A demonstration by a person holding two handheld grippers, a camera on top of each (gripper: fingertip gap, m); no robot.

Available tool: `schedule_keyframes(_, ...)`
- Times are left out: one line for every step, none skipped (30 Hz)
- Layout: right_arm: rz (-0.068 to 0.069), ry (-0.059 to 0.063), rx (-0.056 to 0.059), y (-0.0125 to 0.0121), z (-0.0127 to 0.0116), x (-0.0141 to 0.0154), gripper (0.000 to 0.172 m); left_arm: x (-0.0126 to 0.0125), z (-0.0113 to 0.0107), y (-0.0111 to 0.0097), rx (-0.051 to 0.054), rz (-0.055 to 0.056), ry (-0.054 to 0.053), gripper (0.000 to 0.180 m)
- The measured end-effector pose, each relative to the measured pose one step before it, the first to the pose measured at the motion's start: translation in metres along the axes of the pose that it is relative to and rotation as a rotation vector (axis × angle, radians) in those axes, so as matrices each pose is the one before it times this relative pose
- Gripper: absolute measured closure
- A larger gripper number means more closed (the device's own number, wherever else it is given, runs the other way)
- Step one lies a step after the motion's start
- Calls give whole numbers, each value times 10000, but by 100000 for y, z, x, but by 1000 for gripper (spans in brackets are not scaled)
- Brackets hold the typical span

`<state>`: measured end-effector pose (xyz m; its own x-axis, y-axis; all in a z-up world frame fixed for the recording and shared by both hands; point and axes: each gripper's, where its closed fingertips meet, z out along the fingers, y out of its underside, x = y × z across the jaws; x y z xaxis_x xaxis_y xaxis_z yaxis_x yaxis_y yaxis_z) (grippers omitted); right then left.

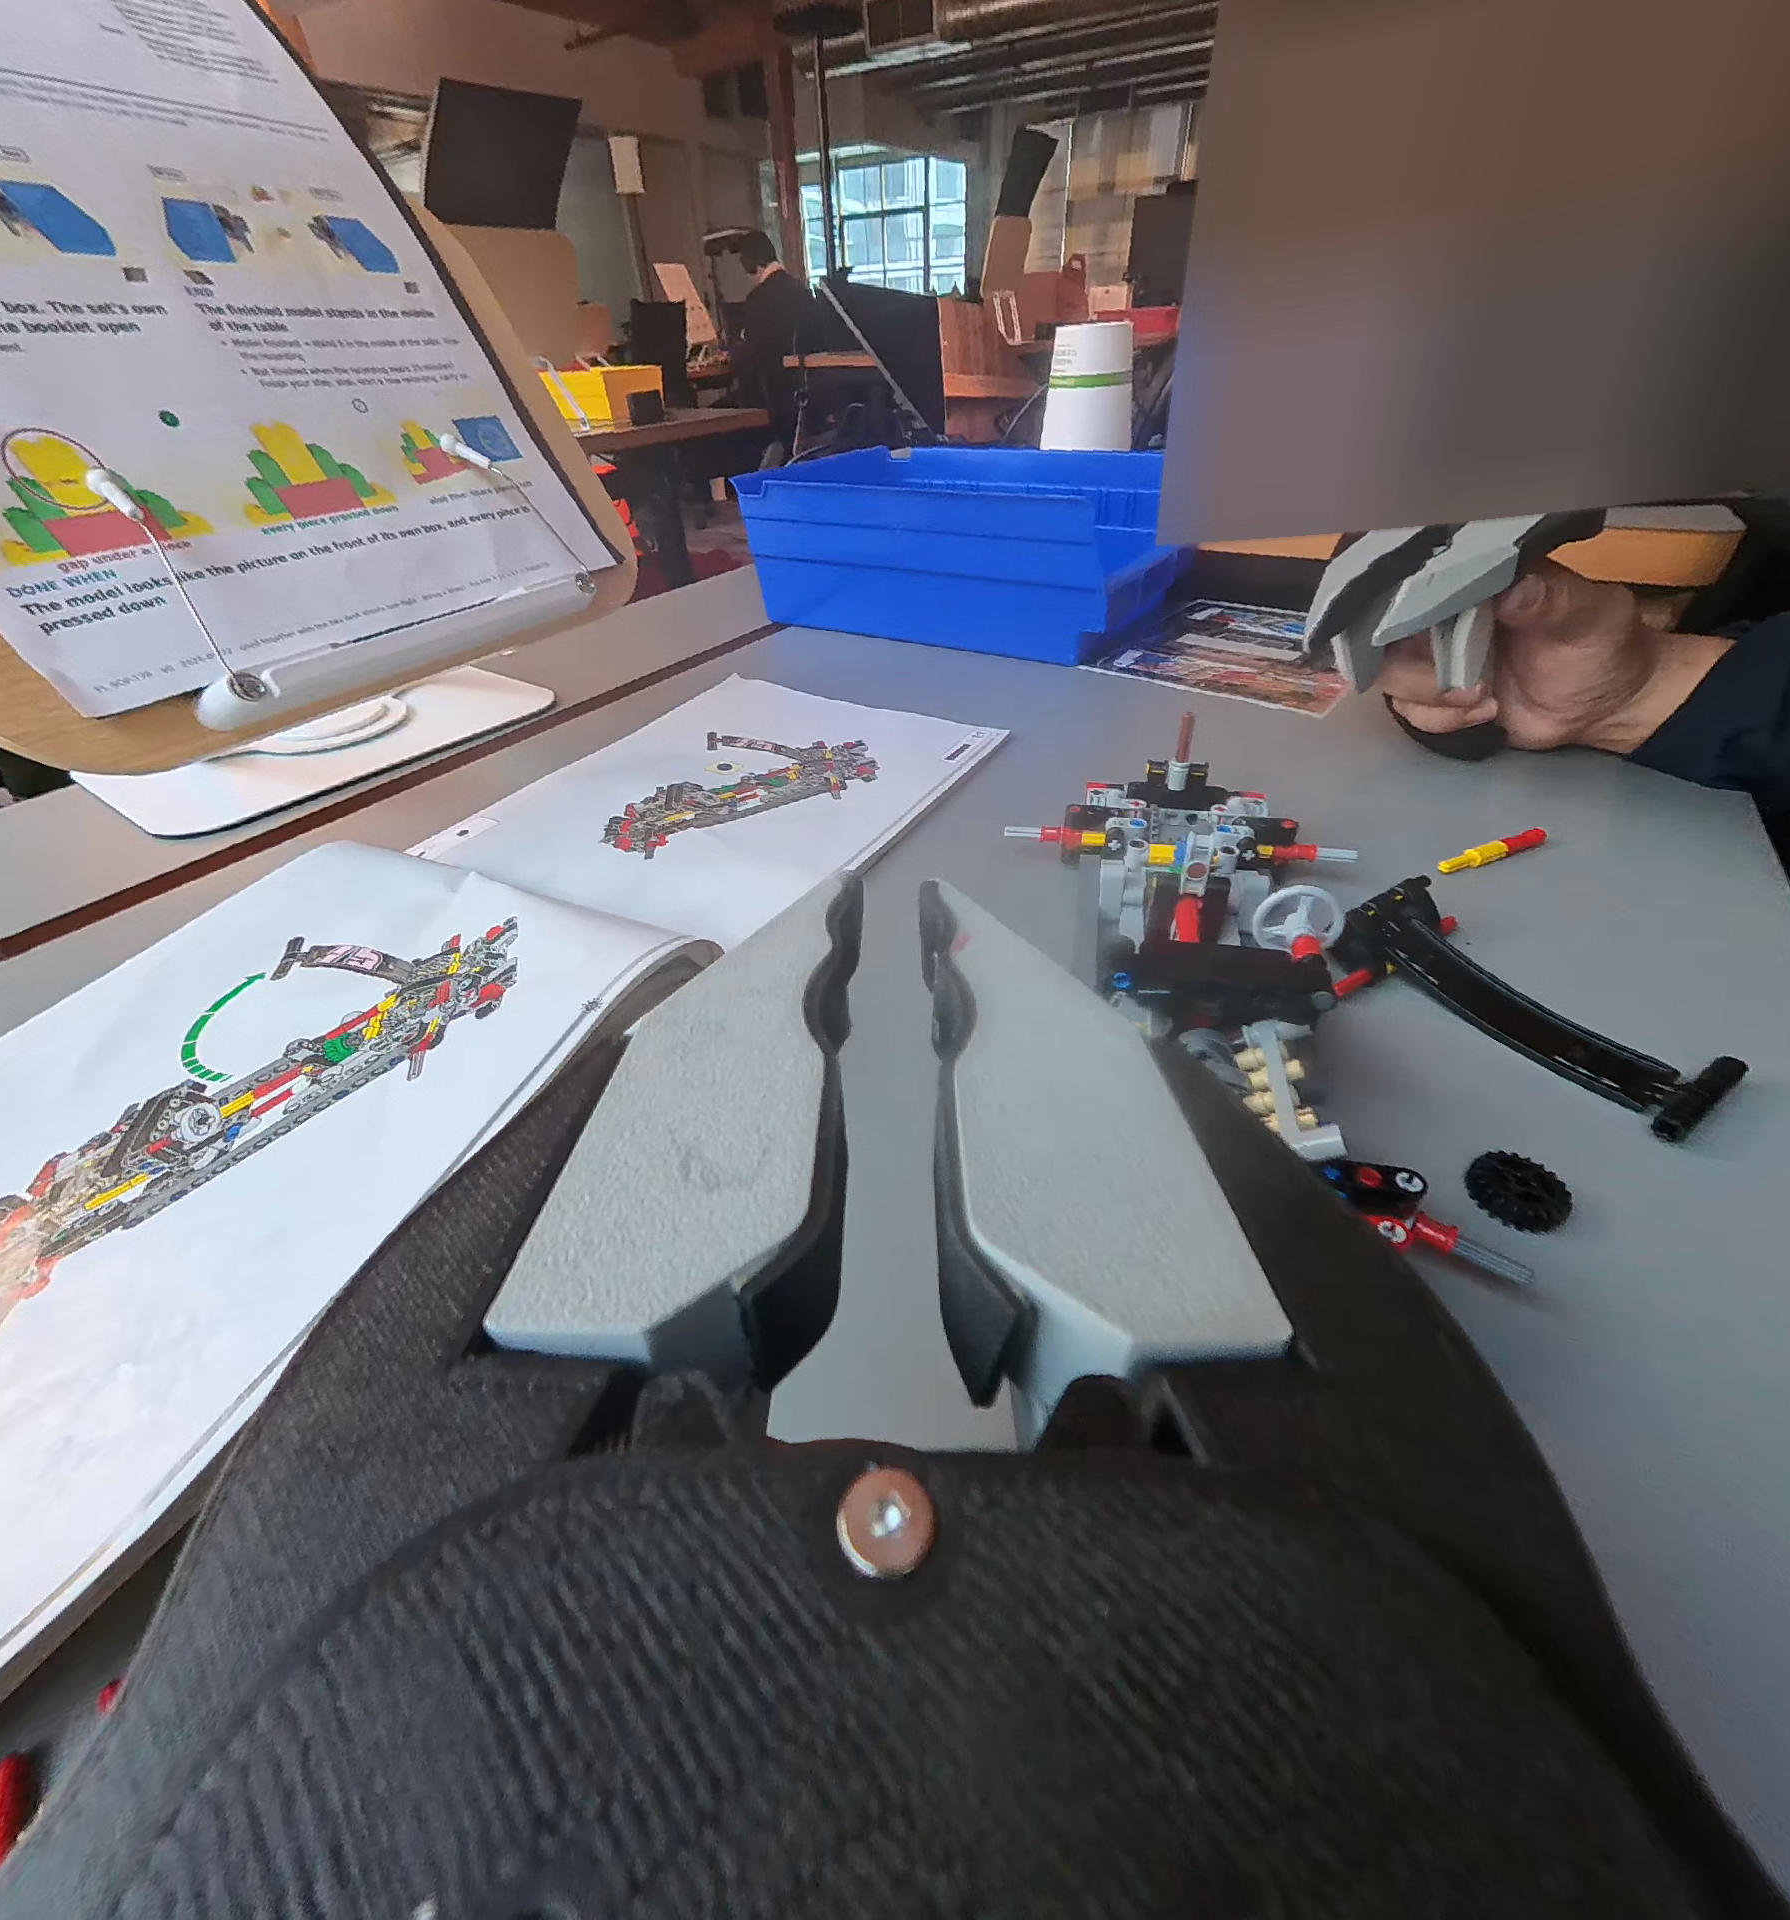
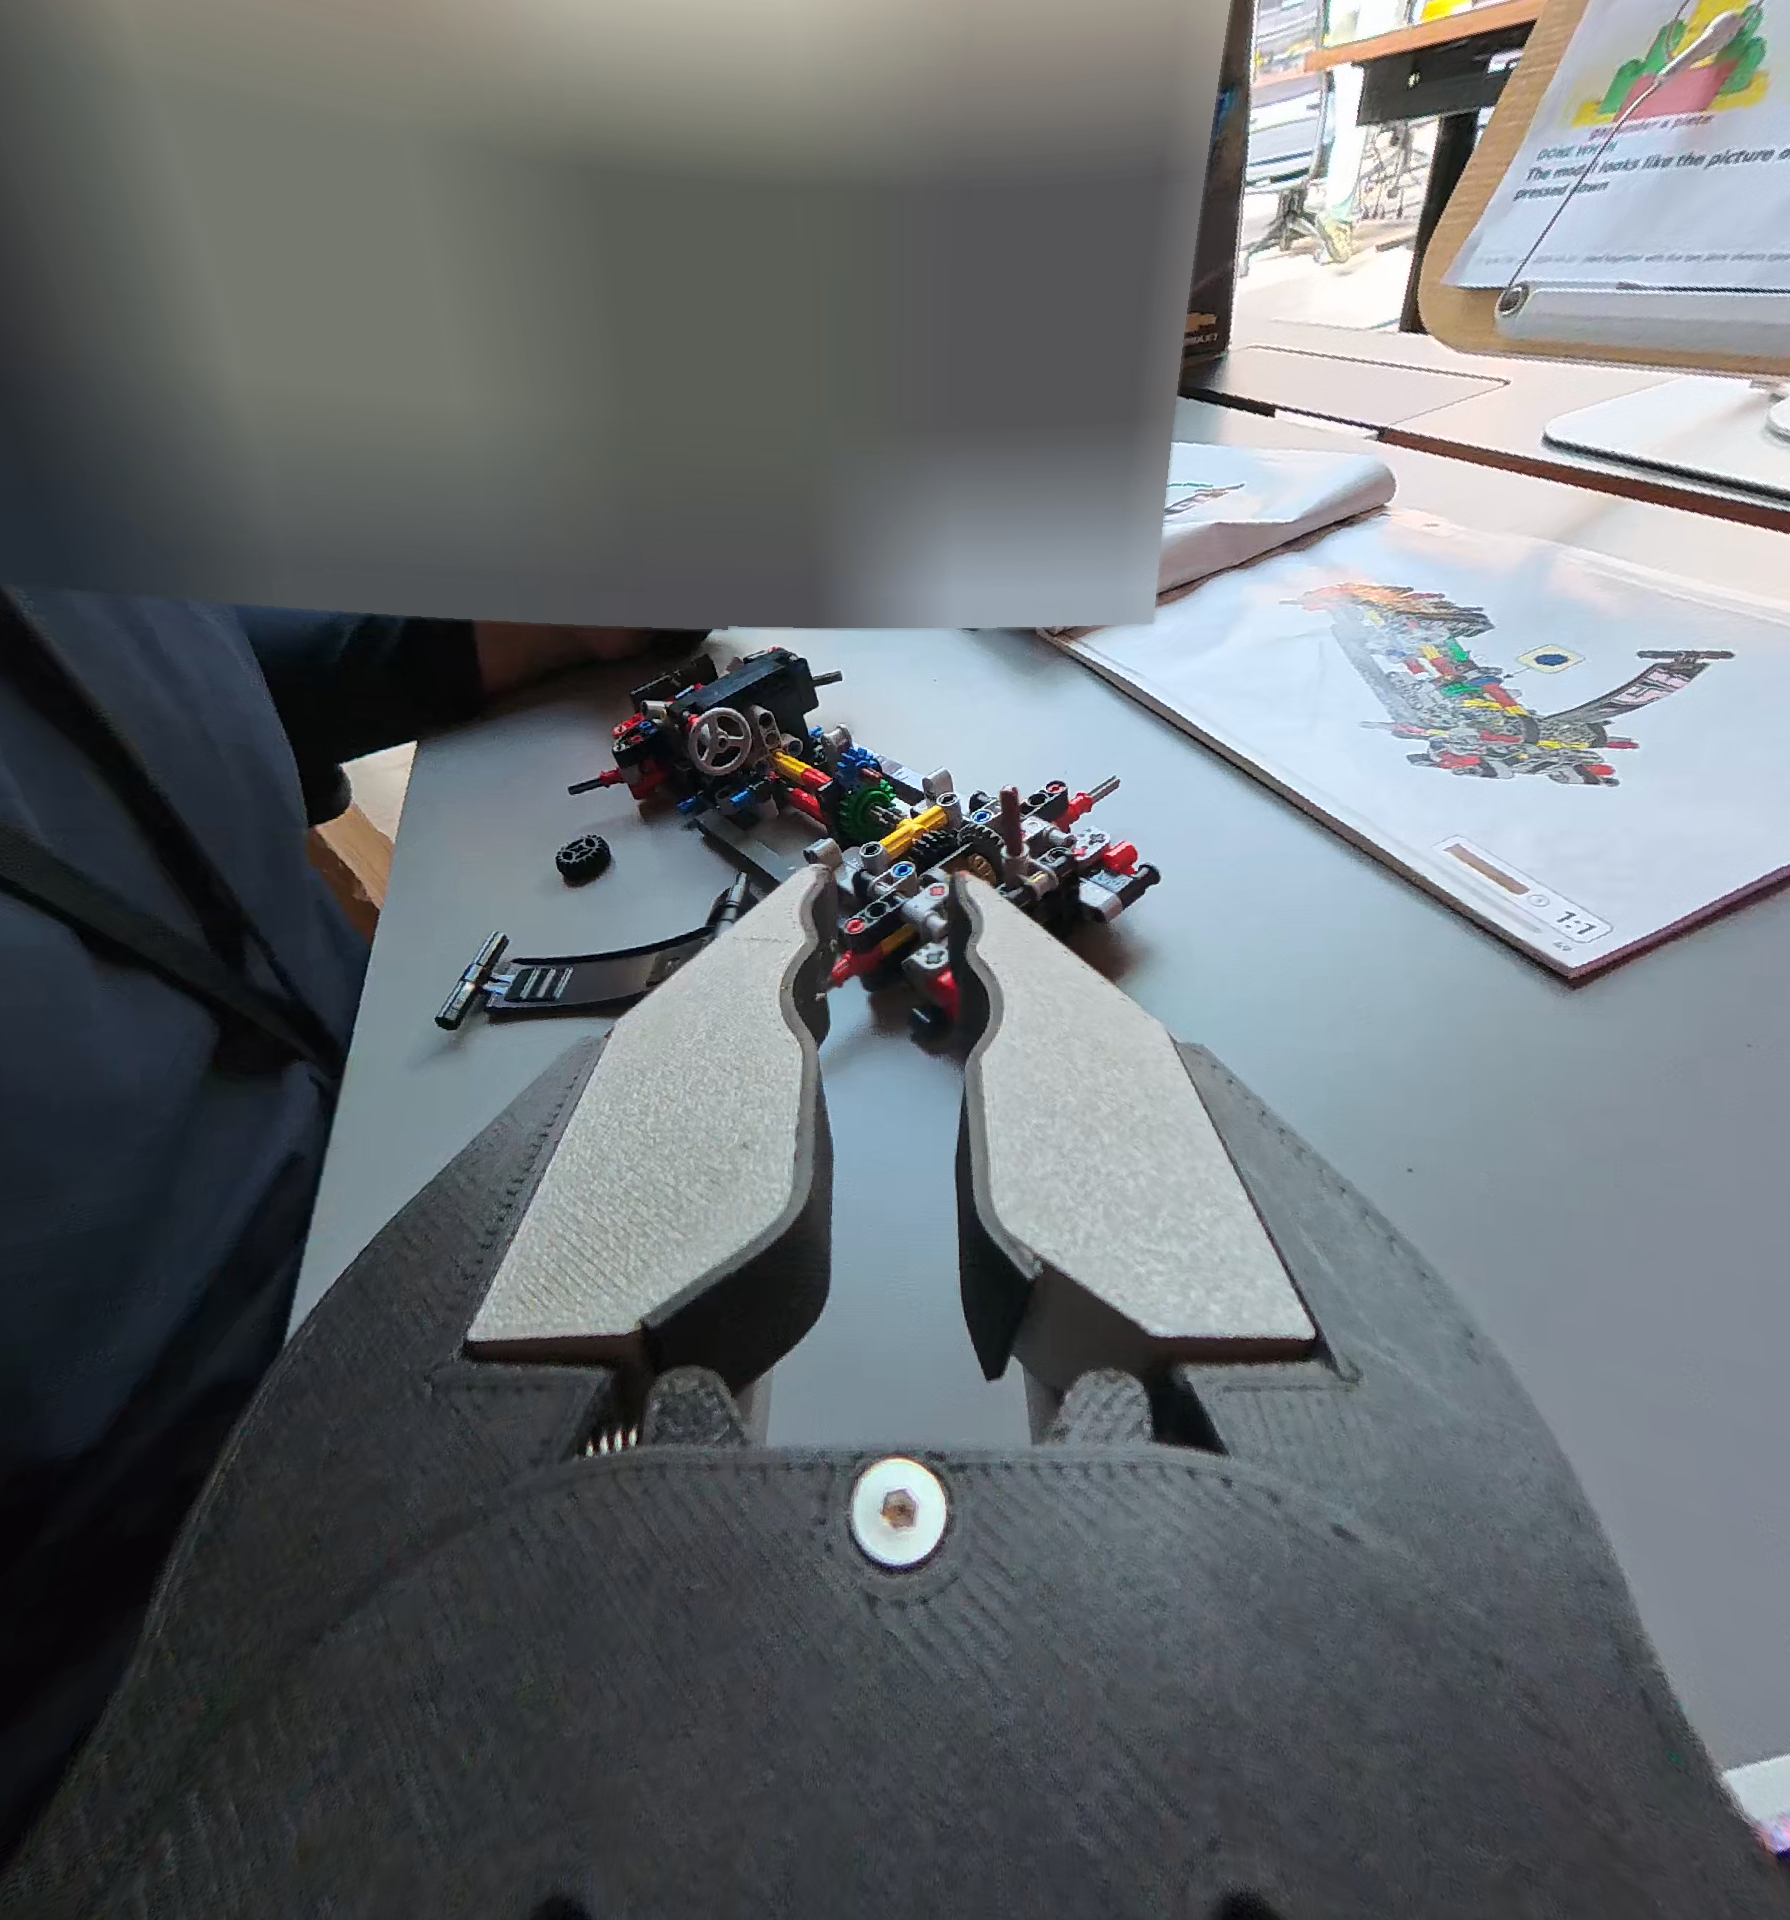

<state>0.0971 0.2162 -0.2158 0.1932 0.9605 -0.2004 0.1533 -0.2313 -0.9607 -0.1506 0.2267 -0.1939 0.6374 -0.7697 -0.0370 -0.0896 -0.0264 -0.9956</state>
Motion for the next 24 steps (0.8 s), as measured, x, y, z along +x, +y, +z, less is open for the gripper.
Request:
schedule_keyframes(-38,-1,-52,40,63,85,154,-47,49,0,-1,-15,12,172)
schedule_keyframes(-35,-7,-66,57,80,60,154,-17,50,25,-21,-14,25,172)
schedule_keyframes(-36,-9,-60,54,80,29,154,15,44,27,-22,-9,35,172)
schedule_keyframes(-34,-4,-37,25,43,23,154,35,25,2,-10,-10,38,172)
schedule_keyframes(-27,20,-4,-4,29,60,154,5,8,6,-5,-12,19,172)
schedule_keyframes(-15,26,16,-32,1,57,154,7,5,2,-2,0,11,172)
schedule_keyframes(4,16,9,-25,-10,51,154,26,-3,-1,0,20,3,172)
schedule_keyframes(11,14,-1,7,4,33,154,42,15,9,-10,41,2,172)
schedule_keyframes(-6,19,-2,-9,14,15,154,101,31,13,-22,67,24,171)
schedule_keyframes(-24,27,-6,4,6,11,154,167,44,32,-32,90,53,171)
schedule_keyframes(-31,34,-13,12,19,12,154,277,51,52,-43,125,105,171)
schedule_keyframes(-36,42,-18,19,24,14,154,464,64,30,-33,160,192,172)
schedule_keyframes(-39,52,-25,27,36,16,154,633,80,7,-35,95,299,173)
schedule_keyframes(-43,60,-31,37,29,20,154,758,67,30,-62,37,353,173)
schedule_keyframes(-55,65,-24,31,30,16,154,777,70,-33,-85,34,273,173)
schedule_keyframes(-70,59,-6,7,13,-18,155,1136,122,-159,-125,54,393,174)
schedule_keyframes(-68,35,15,-14,3,-77,155,1829,262,-196,-290,16,758,175)
schedule_keyframes(-47,8,29,-23,-3,-113,155,2081,450,8,-595,30,877,174)
schedule_keyframes(-31,-5,31,-37,-2,-135,155,1753,624,119,-744,191,576,170)
schedule_keyframes(-26,-4,32,-30,-7,-124,155,1388,730,198,-743,355,265,166)
schedule_keyframes(-23,1,26,-22,-11,-119,155,955,775,252,-709,413,-15,165)
schedule_keyframes(-21,-5,14,-13,4,-113,155,563,781,344,-673,316,-204,163)
schedule_keyframes(-18,-14,8,-6,1,-119,155,683,729,472,-641,203,-37,159)
schedule_keyframes(-21,-12,4,9,1,-113,155,611,652,464,-518,101,-2,157)
